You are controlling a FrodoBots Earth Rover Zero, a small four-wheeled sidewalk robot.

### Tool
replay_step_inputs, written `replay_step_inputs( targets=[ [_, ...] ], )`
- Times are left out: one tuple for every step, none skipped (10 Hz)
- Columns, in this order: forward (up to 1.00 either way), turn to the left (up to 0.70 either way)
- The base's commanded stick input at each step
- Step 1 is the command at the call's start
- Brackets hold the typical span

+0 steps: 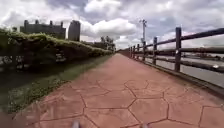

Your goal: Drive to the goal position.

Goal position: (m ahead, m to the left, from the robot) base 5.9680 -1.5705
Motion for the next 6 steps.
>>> replay_step_inputs(
  targets=[
    [1.0,-0.27],
    [1.0,-0.27],
    [1.0,-0.26],
    [1.0,0.0],
    [1.0,0.0],
    [1.0,0.0]
  ],
)
